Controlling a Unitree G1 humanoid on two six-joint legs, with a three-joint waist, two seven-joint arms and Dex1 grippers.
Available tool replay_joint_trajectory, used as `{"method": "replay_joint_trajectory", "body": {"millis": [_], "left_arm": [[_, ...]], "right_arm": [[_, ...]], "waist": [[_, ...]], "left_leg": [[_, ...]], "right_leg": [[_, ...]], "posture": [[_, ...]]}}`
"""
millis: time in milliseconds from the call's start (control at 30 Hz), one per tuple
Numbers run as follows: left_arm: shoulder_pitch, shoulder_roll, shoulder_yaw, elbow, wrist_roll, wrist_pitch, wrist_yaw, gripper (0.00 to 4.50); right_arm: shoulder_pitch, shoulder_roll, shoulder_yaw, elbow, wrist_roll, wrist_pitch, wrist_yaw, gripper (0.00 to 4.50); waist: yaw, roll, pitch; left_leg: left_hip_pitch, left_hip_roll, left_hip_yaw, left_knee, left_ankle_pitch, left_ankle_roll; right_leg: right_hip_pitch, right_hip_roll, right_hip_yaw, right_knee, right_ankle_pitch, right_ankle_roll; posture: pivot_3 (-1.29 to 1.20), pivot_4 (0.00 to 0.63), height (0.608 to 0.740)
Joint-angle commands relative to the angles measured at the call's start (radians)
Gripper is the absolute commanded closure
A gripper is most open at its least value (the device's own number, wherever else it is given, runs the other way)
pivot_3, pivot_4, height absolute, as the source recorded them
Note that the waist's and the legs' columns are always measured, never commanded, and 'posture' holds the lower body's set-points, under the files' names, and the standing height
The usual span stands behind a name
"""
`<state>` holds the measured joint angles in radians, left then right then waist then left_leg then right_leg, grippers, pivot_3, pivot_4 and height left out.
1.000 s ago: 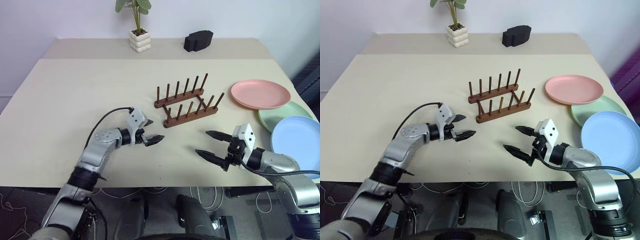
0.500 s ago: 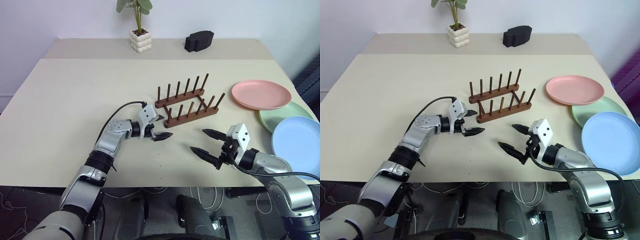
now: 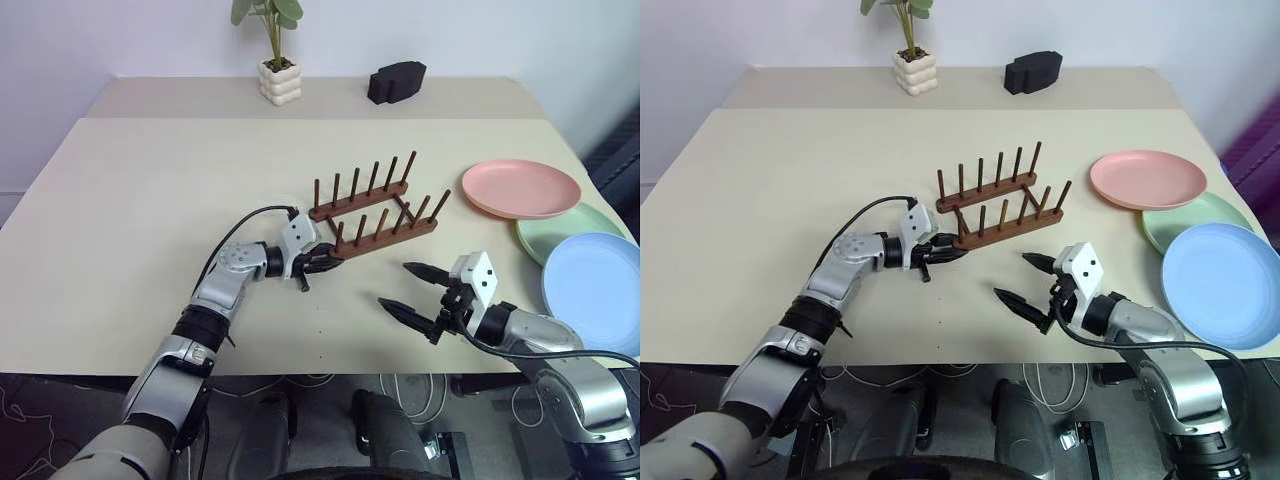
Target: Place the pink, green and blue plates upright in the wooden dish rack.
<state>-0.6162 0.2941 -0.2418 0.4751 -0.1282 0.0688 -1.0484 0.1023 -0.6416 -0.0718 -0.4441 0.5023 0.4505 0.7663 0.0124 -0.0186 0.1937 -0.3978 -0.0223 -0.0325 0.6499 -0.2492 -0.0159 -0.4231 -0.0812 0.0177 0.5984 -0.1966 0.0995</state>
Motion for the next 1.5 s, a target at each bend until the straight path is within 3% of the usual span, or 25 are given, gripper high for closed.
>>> {"method": "replay_joint_trajectory", "body": {"millis": [33,267,567,800,833,900,1000,1100,1233,1267,1333,1500], "left_arm": [[0.027,0.038,-0.025,-0.043,-0.029,0.008,-0.130,3.76],[-0.007,0.072,-0.057,-0.012,0.007,-0.048,-0.230,3.76],[-0.051,0.039,-0.049,0.103,0.029,-0.128,-0.235,3.76],[-0.055,0.050,-0.012,0.135,0.040,-0.138,-0.172,0.27],[-0.050,0.058,-0.004,0.128,0.037,-0.124,-0.163,0.04],[-0.023,0.082,0.018,0.091,0.024,-0.093,-0.144,0.04],[0.048,0.128,0.068,-0.011,-0.009,-0.017,-0.107,0.00],[0.149,0.175,0.107,-0.164,-0.059,0.089,-0.090,0.81],[0.273,0.214,0.101,-0.389,-0.115,0.192,-0.092,2.72],[0.295,0.215,0.088,-0.443,-0.121,0.217,-0.086,3.25],[0.316,0.212,0.064,-0.507,-0.112,0.244,-0.065,4.23],[0.319,0.147,-0.060,-0.581,-0.032,0.294,0.029,4.23]], "right_arm": [[0.044,-0.027,-0.044,-0.054,0.005,-0.002,0.011,0.00],[0.092,-0.038,-0.069,-0.066,0.004,-0.007,0.008,0.00],[0.096,-0.030,-0.056,-0.062,-0.014,-0.007,-0.006,0.00],[0.097,-0.035,-0.064,-0.059,-0.023,-0.010,-0.008,0.00],[0.098,-0.040,-0.069,-0.054,-0.027,-0.011,-0.006,0.00],[0.102,-0.052,-0.083,-0.048,-0.032,-0.007,-0.004,0.00],[0.095,-0.077,-0.098,-0.015,-0.066,0.005,-0.020,0.85],[0.084,-0.094,-0.091,0.022,-0.101,0.018,-0.036,2.31],[0.062,-0.097,-0.074,0.053,-0.133,0.015,-0.039,4.28],[0.054,-0.099,-0.066,0.065,-0.151,0.009,-0.043,4.50],[0.042,-0.099,-0.054,0.083,-0.181,0.001,-0.050,4.50],[-0.029,-0.085,0.002,0.149,-0.268,-0.023,-0.077,4.50]], "waist": [[0.000,0.000,0.000],[0.001,0.000,0.000],[0.003,0.000,0.000],[0.000,0.000,0.000],[0.000,0.000,0.000],[-0.004,0.000,0.000],[-0.012,0.000,0.000],[-0.022,0.000,0.000],[-0.024,0.001,-0.001],[-0.022,0.001,-0.001],[-0.017,0.001,-0.001],[-0.005,0.001,-0.001]], "left_leg": [[0.000,0.000,0.000,0.000,0.000,0.000],[0.000,0.000,0.000,0.001,0.000,0.000],[0.000,0.000,0.000,0.001,0.000,0.000],[0.000,0.000,0.000,0.002,0.000,0.000],[0.000,0.000,0.000,0.002,0.000,0.000],[0.000,0.000,0.000,0.002,0.000,0.000],[0.002,0.001,0.001,0.000,0.000,0.000],[0.003,0.003,0.001,-0.001,0.000,0.000],[0.003,0.003,0.001,-0.002,0.000,0.000],[0.003,0.003,0.001,-0.002,0.000,0.000],[0.003,0.003,0.001,-0.001,0.000,0.000],[0.003,0.002,0.002,0.000,0.000,0.000]], "right_leg": [[0.000,0.000,0.000,0.000,0.000,0.000],[0.000,0.000,0.000,0.000,0.000,0.000],[0.000,0.000,0.000,0.000,0.000,0.000],[0.000,0.000,0.000,0.000,0.000,0.000],[0.001,0.000,0.000,0.000,0.000,0.000],[0.001,0.000,0.000,0.001,0.000,0.000],[0.000,0.000,0.000,0.001,0.000,0.000],[0.000,0.000,0.001,0.002,0.000,0.000],[0.001,0.000,0.001,0.001,0.000,0.000],[0.001,0.000,0.001,0.001,0.000,0.000],[0.001,0.000,0.001,0.001,0.000,0.000],[0.002,0.000,0.001,0.000,-0.001,0.002]], "posture": [[0.00,0.150,0.738],[0.00,0.150,0.738],[0.00,0.150,0.738],[0.00,0.150,0.738],[0.00,0.150,0.738],[0.00,0.150,0.738],[0.00,0.150,0.738],[0.00,0.150,0.738],[0.00,0.150,0.738],[0.00,0.150,0.738],[0.00,0.150,0.738],[0.00,0.150,0.738]]}}
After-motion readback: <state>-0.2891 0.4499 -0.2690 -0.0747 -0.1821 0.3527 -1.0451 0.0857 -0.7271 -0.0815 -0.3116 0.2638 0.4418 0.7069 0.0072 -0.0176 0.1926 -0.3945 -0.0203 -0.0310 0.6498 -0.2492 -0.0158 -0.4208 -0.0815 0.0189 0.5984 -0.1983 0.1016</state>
